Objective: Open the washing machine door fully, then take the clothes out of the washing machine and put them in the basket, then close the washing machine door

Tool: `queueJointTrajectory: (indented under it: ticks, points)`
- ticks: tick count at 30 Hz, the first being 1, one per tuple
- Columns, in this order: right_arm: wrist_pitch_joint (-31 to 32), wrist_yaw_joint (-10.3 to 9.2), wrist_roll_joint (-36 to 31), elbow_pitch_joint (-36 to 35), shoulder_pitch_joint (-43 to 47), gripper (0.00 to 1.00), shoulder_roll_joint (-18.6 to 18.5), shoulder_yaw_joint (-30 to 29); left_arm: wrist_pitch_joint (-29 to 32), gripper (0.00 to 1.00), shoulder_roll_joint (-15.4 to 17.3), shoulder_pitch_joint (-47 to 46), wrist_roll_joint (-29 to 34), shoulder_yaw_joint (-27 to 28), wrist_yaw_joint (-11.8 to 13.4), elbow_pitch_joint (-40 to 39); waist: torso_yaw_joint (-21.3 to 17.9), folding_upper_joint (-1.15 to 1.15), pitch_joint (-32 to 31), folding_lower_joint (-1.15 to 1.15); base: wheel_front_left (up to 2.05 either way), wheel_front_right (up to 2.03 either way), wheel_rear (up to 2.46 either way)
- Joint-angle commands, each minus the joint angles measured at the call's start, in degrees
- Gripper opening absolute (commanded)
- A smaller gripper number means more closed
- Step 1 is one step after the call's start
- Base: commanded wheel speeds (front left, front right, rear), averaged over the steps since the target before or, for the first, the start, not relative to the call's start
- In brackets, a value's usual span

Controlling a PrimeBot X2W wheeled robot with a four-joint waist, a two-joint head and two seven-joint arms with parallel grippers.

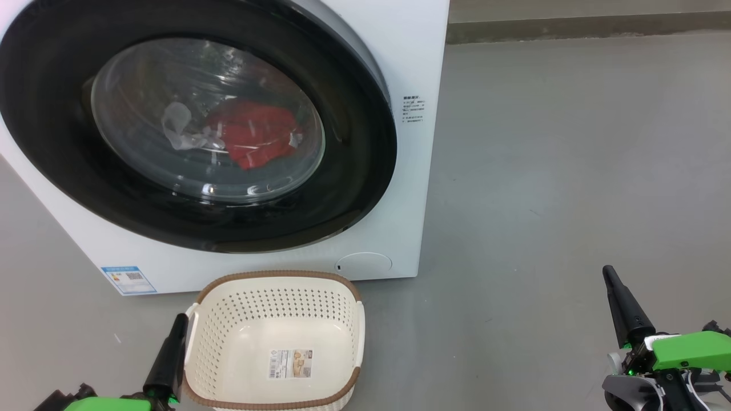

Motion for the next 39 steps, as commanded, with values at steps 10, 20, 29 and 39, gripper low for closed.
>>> queueJointTrajectory:
  ticks: [10,20,29,39]
  points:
    - [0.39,0.03,-0.55,-1.6,-2.46,0.0,-0.53,1.13,0.24,0.0,0.47,-2.33,0.71,2.08,-0.41,-1.16,0.0,0.0,0.0,0.0,0.0,0.0,0.0]
    - [0.39,0.03,-0.55,-1.6,-2.46,0.0,-0.52,1.12,0.24,0.0,0.47,-2.33,0.71,2.08,-0.41,-1.16,0.0,0.0,0.0,0.0,0.0,0.0,0.0]
    - [0.39,0.03,-0.55,-1.6,-2.46,0.0,-0.52,1.12,0.24,0.0,0.47,-2.33,0.71,2.09,-0.41,-1.16,0.0,0.0,0.0,0.0,0.0,0.0,0.0]
    - [0.39,0.03,-0.55,-1.6,-2.46,0.0,-0.52,1.12,0.23,0.0,0.47,-2.33,0.7,2.08,-0.41,-1.16,0.0,0.0,0.0,0.0,0.0,0.0,0.0]
